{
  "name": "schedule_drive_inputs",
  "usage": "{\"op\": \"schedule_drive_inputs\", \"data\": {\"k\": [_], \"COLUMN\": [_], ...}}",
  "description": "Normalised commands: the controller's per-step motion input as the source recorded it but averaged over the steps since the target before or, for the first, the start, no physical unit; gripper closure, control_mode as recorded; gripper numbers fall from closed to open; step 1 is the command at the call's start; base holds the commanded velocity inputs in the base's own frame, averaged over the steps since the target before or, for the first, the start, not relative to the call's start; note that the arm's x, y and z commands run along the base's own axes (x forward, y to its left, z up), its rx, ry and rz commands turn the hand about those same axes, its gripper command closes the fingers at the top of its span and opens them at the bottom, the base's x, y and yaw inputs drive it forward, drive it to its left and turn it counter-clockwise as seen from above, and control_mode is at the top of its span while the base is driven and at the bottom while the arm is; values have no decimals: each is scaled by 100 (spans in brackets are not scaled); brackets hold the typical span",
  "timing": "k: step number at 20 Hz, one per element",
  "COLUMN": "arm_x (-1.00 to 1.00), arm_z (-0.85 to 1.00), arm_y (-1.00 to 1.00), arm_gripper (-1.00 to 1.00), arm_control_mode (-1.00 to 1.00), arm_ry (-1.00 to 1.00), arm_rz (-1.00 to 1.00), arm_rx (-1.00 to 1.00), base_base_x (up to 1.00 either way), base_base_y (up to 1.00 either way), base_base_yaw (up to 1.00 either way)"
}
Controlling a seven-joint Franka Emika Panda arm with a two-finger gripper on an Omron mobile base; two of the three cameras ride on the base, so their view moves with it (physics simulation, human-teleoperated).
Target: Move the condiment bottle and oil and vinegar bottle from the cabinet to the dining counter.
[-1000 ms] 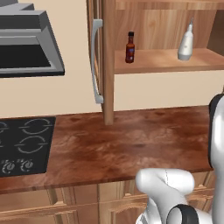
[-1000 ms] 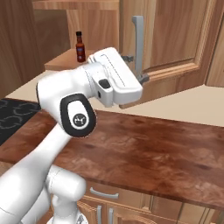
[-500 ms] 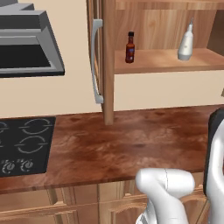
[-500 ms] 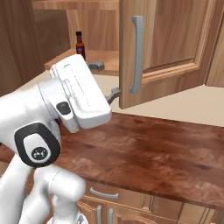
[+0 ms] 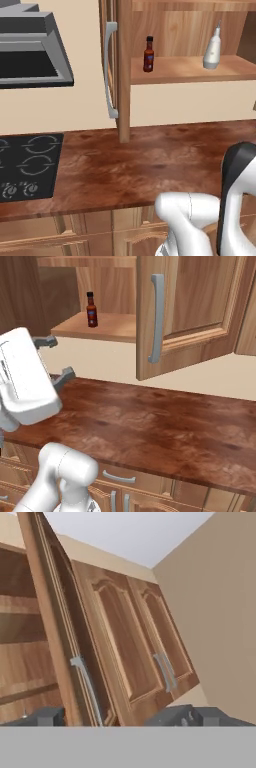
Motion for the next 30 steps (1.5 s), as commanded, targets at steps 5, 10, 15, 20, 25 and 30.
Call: {"op": "schedule_drive_inputs", "data": {"k": [5, 10, 15, 20, 25, 30], "arm_x": [-2, 42, 56, 67, 70, 68], "arm_z": [17, 0, -3, -33, -42, -18], "arm_y": [68, 11, -3, 12, 4, -11], "arm_gripper": [-100, -100, -100, -100, -100, -100], "arm_control_mode": [-100, -100, -100, -100, -100, -100], "arm_ry": [25, 44, 46, 45, 42, 30], "arm_rz": [2, 0, 0, 0, 0, 0], "arm_rx": [-11, -12, -12, -17, -22, -15], "base_base_x": [0, 0, 0, 0, 0, 0], "base_base_y": [0, 0, 0, 0, 0, 0], "base_base_yaw": [0, 0, 0, 0, 0, 0]}}
